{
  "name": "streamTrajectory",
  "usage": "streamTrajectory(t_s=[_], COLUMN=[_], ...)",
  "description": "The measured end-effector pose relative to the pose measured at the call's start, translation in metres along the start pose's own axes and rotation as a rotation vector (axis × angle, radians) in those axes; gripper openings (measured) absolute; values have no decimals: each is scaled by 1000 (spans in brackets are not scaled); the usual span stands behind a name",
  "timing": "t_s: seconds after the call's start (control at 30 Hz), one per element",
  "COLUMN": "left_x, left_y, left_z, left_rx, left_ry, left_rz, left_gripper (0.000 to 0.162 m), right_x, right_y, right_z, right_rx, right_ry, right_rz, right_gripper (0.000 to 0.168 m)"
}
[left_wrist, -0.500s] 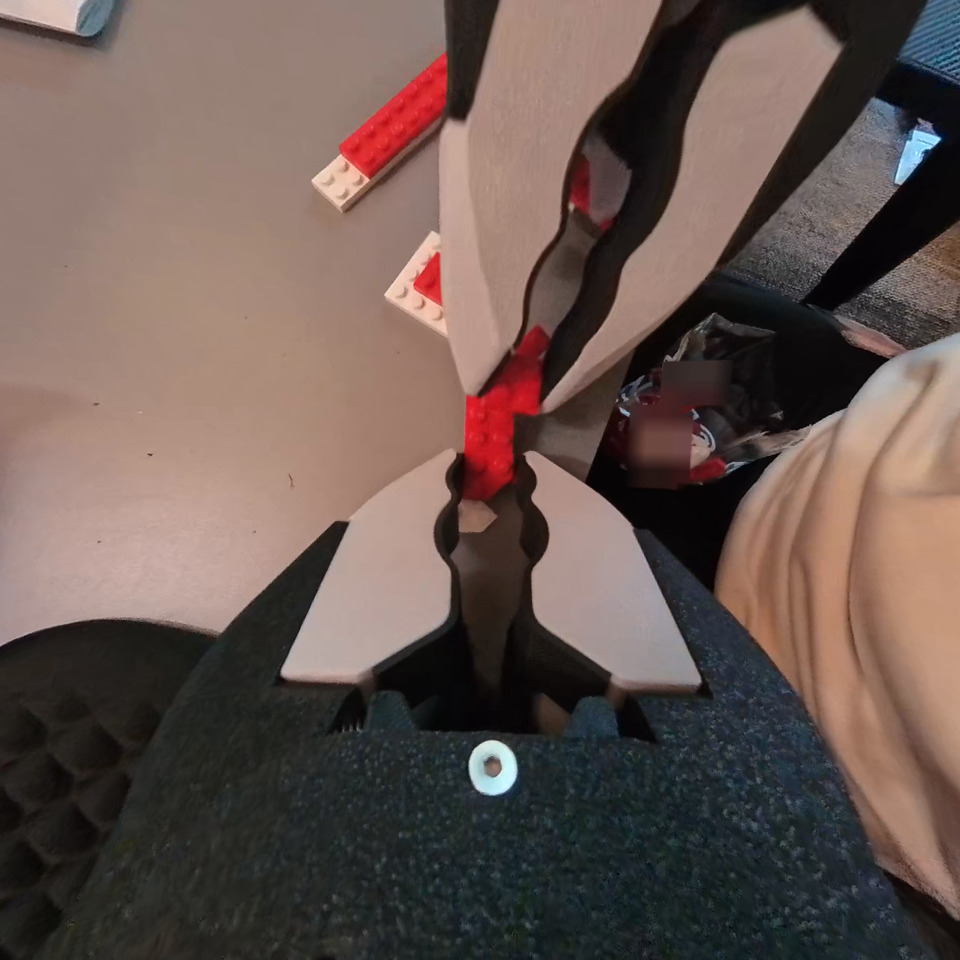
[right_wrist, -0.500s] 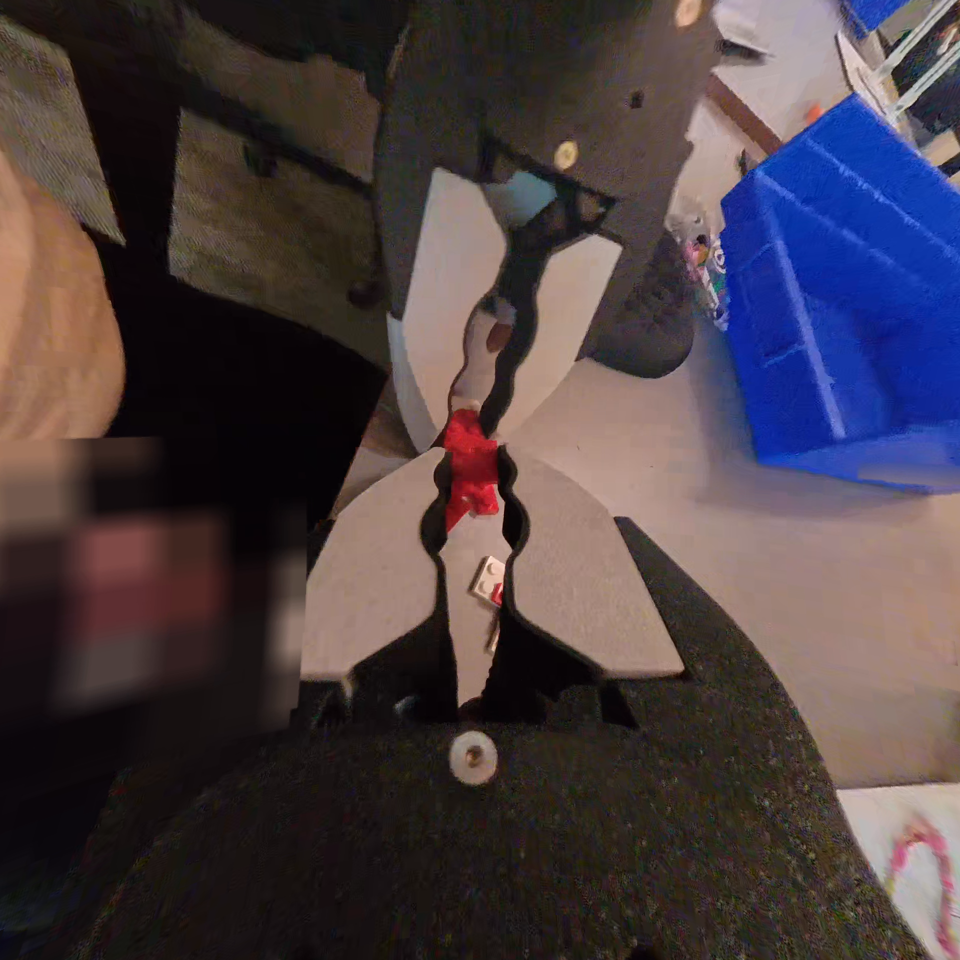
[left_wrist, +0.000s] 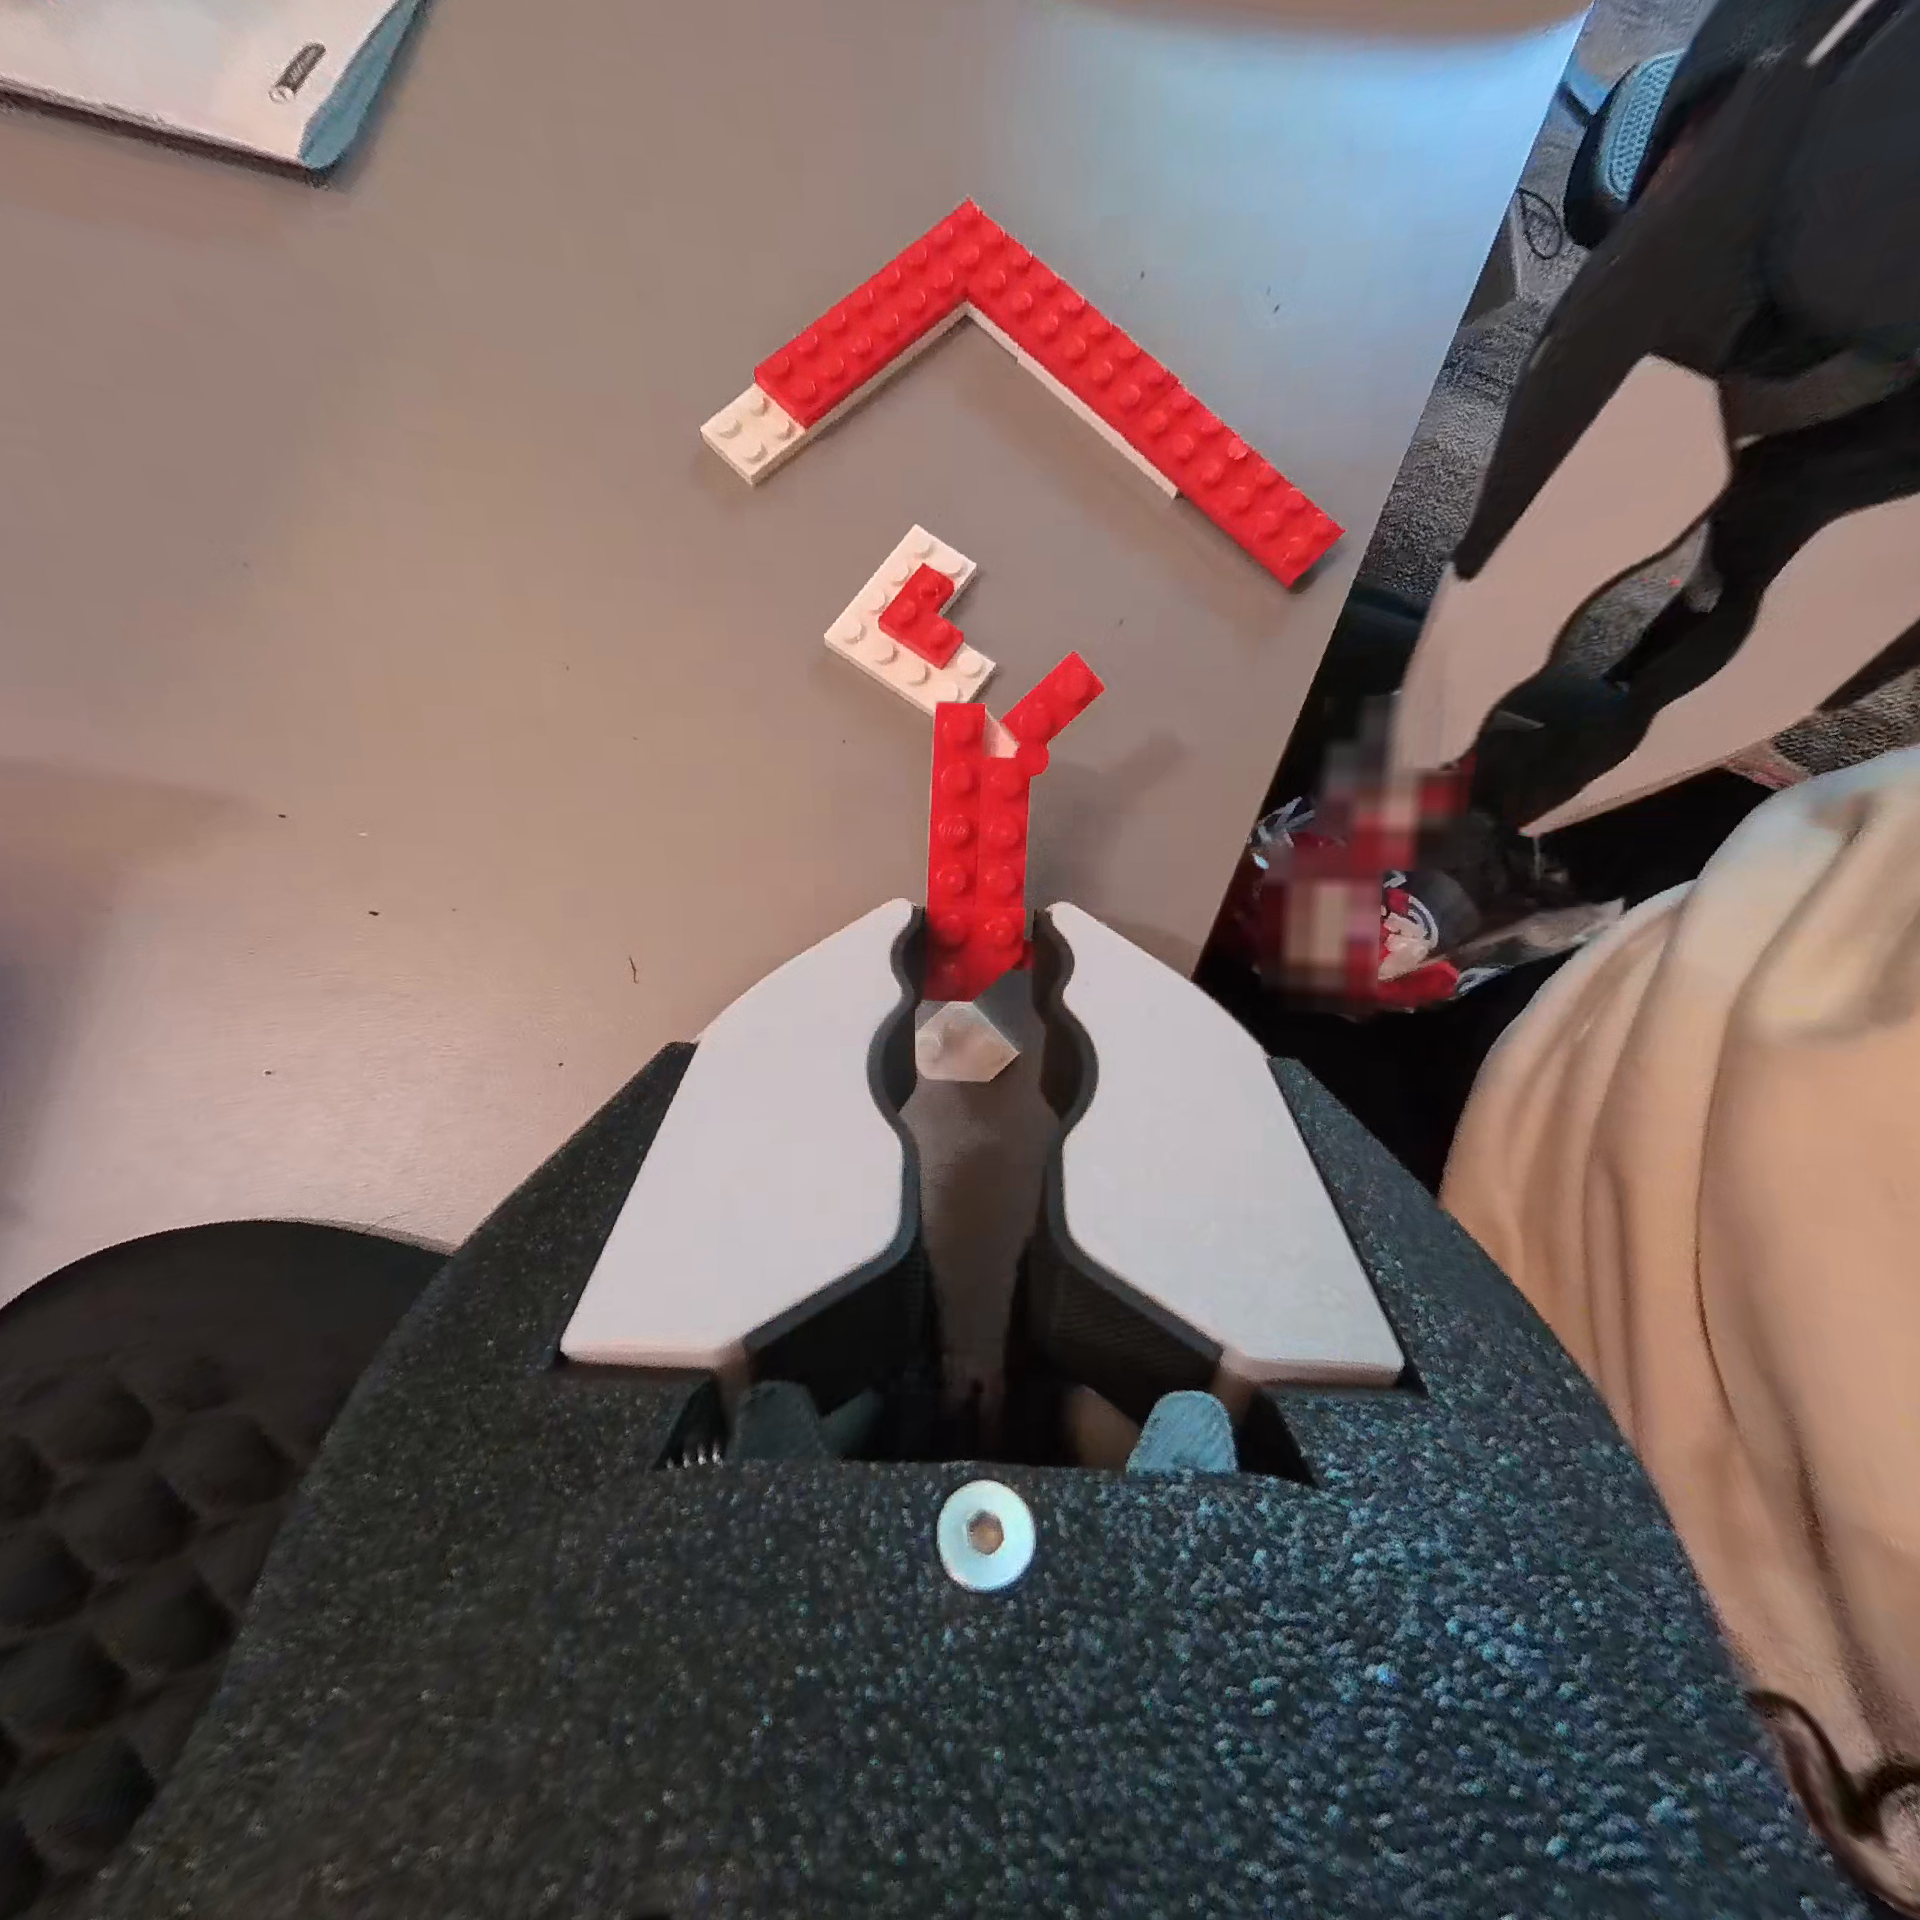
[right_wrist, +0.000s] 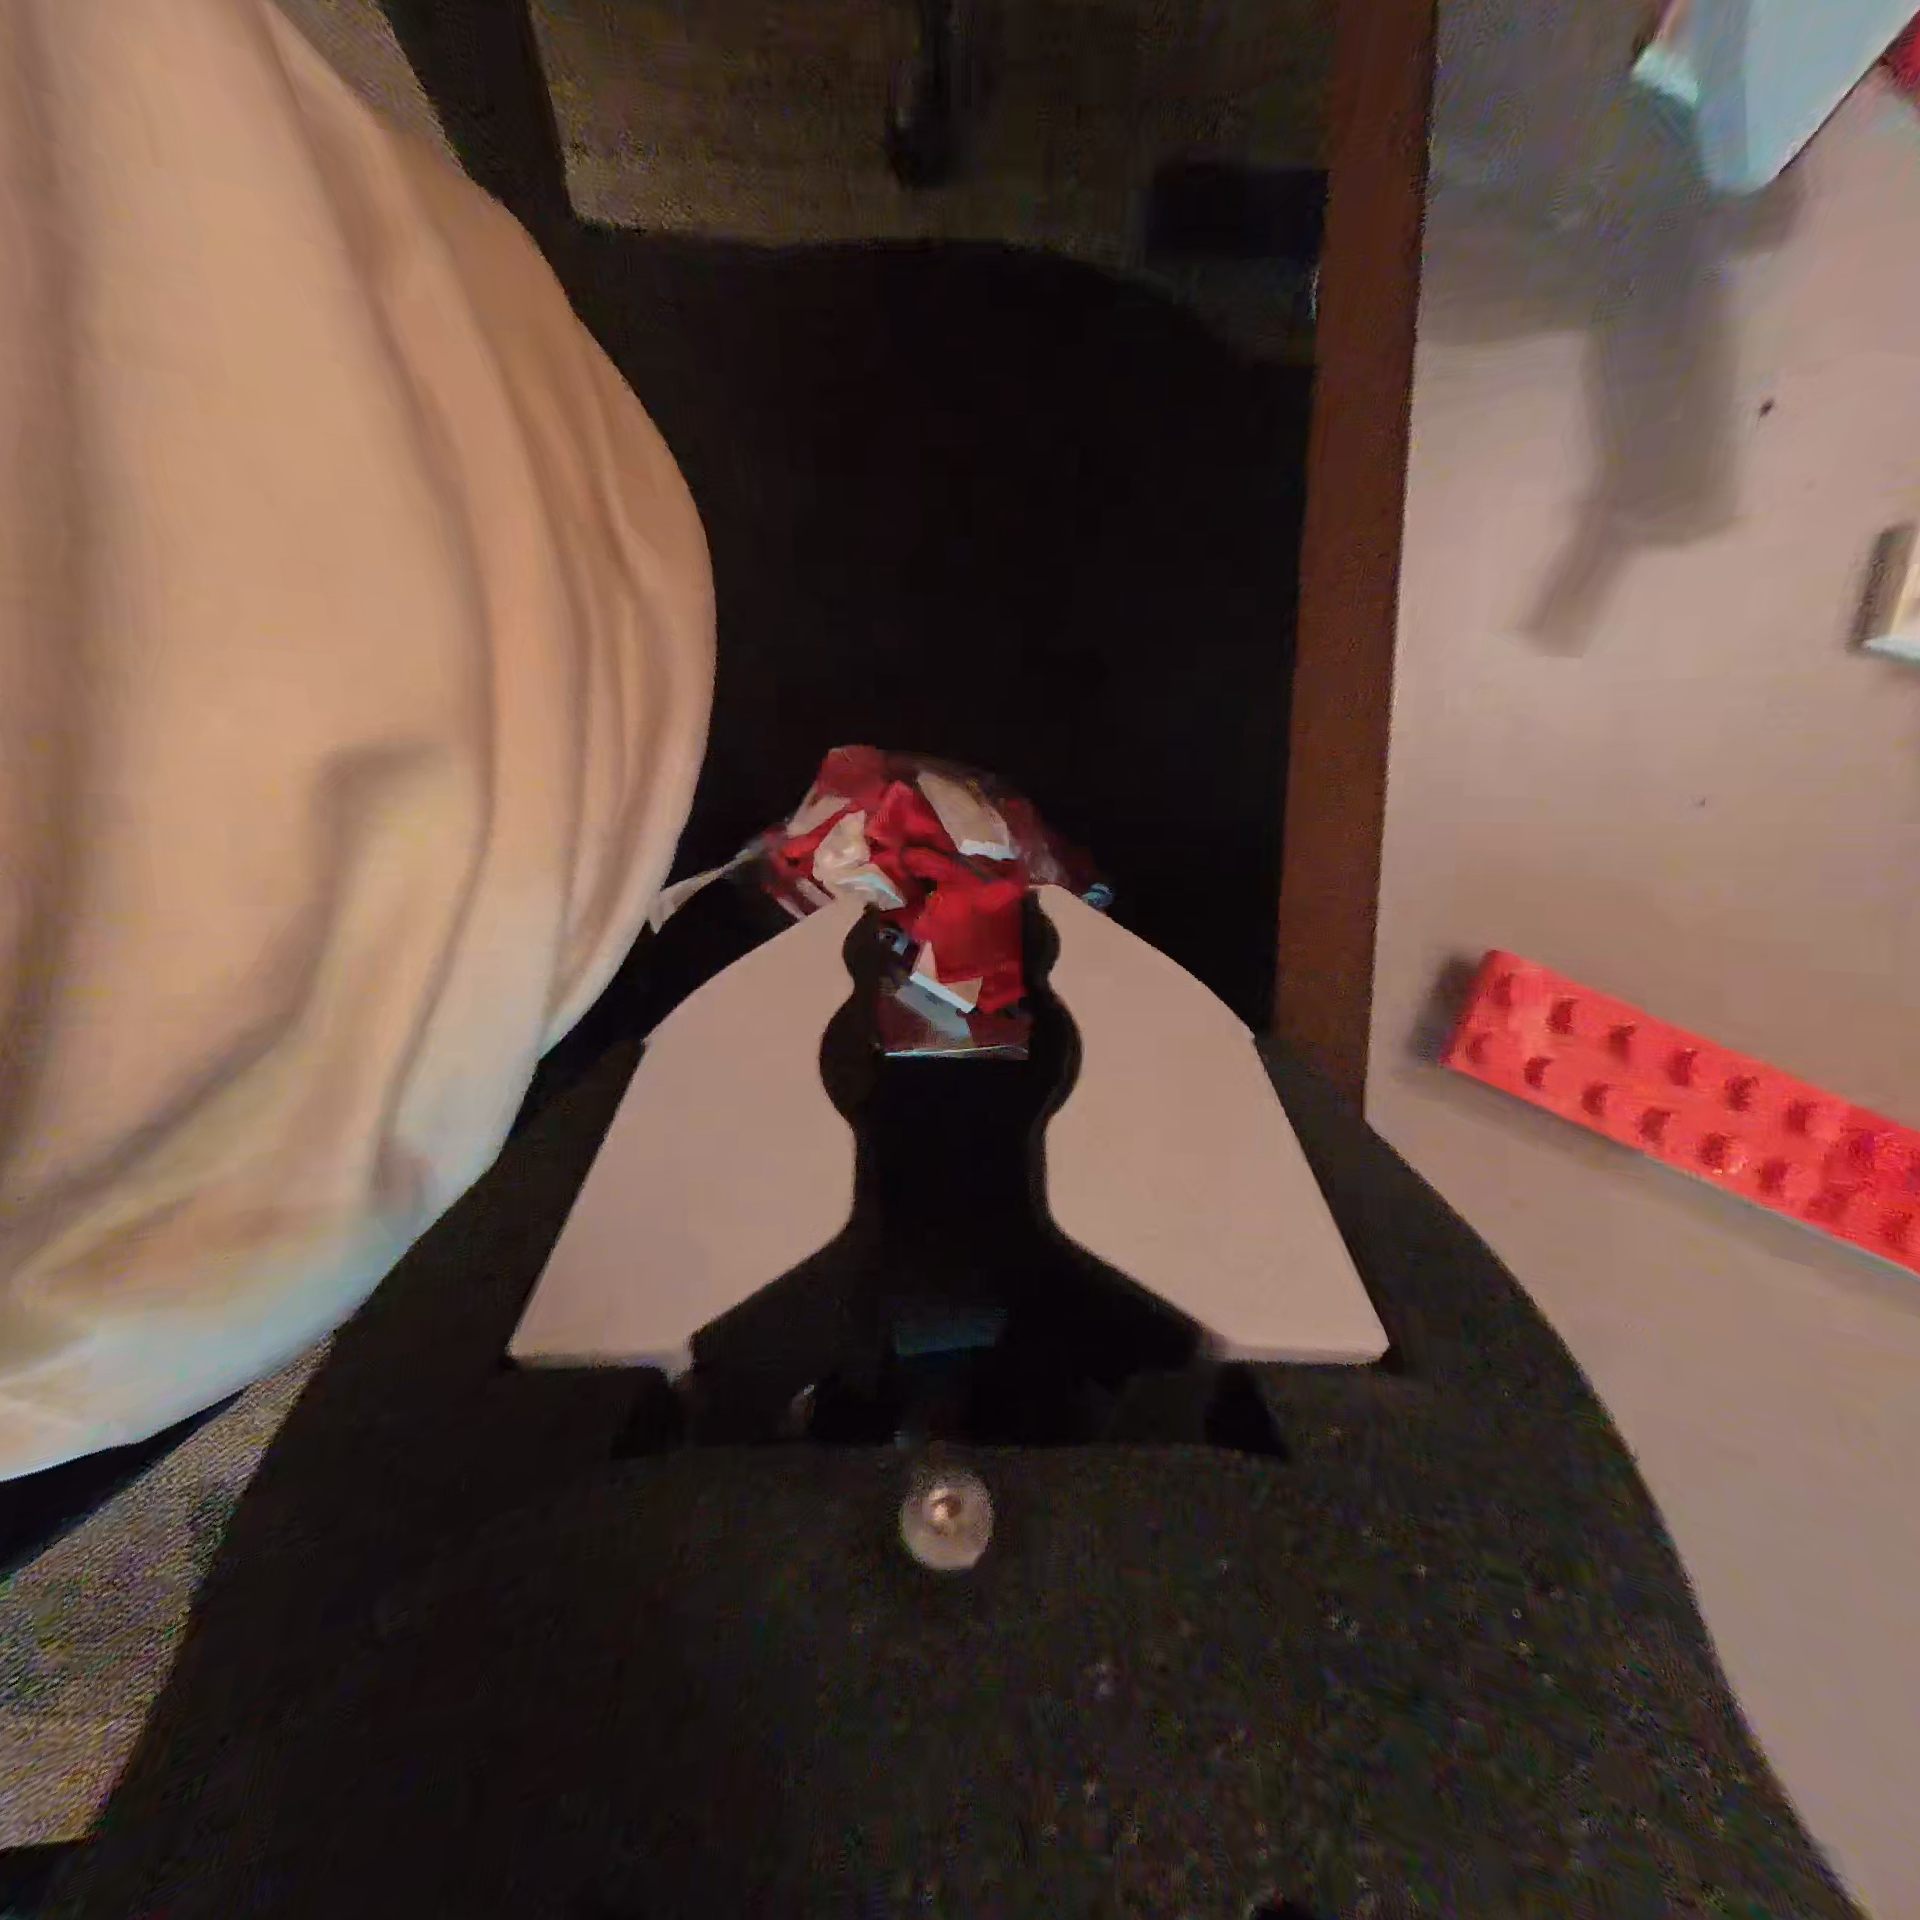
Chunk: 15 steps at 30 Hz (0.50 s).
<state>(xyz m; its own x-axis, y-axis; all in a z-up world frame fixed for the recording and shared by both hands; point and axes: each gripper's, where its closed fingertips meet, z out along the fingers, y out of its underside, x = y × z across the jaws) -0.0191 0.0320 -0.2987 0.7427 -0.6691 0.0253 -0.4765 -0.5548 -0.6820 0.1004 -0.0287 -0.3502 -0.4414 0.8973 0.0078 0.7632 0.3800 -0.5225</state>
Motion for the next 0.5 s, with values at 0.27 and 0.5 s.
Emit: streamTrajectory(t_s=[0.27,0.5], left_x=[5,12], left_y=[0,4], left_z=[0,6], left_rx=[-13,-93], left_ry=[12,55], left_rz=[32,55], left_gripper=[19,19], right_x=[13,93], right_y=[-24,-79], right_z=[-29,-36], right_rx=[123,146], right_ry=[-1,209], right_rz=[-16,-229], right_gripper=[29,28])
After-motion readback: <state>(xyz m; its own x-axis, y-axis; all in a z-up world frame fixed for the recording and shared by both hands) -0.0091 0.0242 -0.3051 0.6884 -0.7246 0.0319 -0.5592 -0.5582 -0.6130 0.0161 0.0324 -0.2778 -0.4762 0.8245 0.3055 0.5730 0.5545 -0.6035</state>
